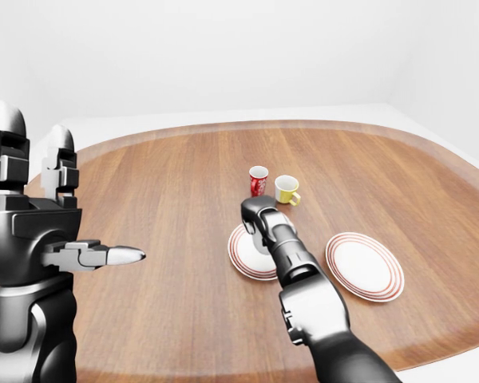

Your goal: Put the white mug on the left plate.

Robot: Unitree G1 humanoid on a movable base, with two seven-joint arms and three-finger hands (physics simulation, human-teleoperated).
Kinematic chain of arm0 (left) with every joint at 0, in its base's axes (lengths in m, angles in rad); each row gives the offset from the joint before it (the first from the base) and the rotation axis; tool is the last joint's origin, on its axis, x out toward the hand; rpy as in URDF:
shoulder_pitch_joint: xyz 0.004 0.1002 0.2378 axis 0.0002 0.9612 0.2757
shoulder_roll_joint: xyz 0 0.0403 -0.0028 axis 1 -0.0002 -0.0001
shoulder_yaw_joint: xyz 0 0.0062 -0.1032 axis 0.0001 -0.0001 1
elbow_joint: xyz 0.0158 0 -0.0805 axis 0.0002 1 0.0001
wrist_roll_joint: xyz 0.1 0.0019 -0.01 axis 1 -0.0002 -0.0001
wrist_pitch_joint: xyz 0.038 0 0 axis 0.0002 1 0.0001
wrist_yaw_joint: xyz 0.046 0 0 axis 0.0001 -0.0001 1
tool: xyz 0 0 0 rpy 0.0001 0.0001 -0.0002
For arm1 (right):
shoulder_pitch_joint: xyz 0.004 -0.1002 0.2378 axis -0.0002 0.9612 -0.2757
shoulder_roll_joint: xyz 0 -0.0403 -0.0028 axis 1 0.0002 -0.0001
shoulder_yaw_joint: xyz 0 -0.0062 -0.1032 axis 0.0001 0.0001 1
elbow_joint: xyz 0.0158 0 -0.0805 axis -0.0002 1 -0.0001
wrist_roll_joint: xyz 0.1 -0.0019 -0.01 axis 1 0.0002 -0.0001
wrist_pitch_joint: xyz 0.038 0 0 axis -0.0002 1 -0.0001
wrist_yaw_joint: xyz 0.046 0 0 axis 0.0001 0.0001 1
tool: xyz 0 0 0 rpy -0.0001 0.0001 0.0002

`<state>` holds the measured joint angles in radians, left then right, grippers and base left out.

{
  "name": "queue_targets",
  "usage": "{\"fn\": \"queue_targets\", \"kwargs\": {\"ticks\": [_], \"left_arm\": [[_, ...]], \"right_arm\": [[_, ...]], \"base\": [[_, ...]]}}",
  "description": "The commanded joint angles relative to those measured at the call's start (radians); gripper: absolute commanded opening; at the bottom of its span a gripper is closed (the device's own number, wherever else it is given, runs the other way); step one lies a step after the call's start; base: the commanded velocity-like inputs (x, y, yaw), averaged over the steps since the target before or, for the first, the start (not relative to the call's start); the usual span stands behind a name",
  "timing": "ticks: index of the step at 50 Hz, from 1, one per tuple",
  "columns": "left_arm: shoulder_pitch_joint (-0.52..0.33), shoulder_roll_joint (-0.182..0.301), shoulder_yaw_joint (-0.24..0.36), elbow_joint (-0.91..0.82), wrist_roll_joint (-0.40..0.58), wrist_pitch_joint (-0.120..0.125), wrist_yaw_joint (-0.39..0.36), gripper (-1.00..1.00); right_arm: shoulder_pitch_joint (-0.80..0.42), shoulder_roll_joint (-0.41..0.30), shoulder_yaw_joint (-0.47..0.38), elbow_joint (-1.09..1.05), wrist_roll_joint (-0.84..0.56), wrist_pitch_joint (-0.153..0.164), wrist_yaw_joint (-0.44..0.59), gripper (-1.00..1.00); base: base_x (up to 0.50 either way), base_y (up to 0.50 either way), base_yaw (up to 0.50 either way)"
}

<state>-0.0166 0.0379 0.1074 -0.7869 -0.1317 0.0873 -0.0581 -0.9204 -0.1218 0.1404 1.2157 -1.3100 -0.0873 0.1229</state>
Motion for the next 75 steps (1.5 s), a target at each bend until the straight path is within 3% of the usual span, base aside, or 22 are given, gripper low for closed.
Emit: {"fn": "queue_targets", "kwargs": {"ticks": [1,21,75], "left_arm": [[0.000,0.000,-0.001,0.004,0.001,0.000,-0.001,1.00],[0.009,-0.004,-0.013,0.013,0.009,0.000,-0.003,1.00],[0.015,-0.004,-0.008,0.010,0.007,0.000,-0.009,1.00]], "right_arm": [[-0.012,0.028,0.027,0.112,-0.069,0.000,-0.123,-1.00],[-0.013,0.061,0.025,0.128,-0.152,0.000,-0.201,-1.00],[0.024,0.084,0.026,0.138,-0.137,0.000,-0.204,-1.00]], "base": [[0.00,0.00,0.00],[0.00,0.00,0.00],[0.00,0.00,0.00]]}}
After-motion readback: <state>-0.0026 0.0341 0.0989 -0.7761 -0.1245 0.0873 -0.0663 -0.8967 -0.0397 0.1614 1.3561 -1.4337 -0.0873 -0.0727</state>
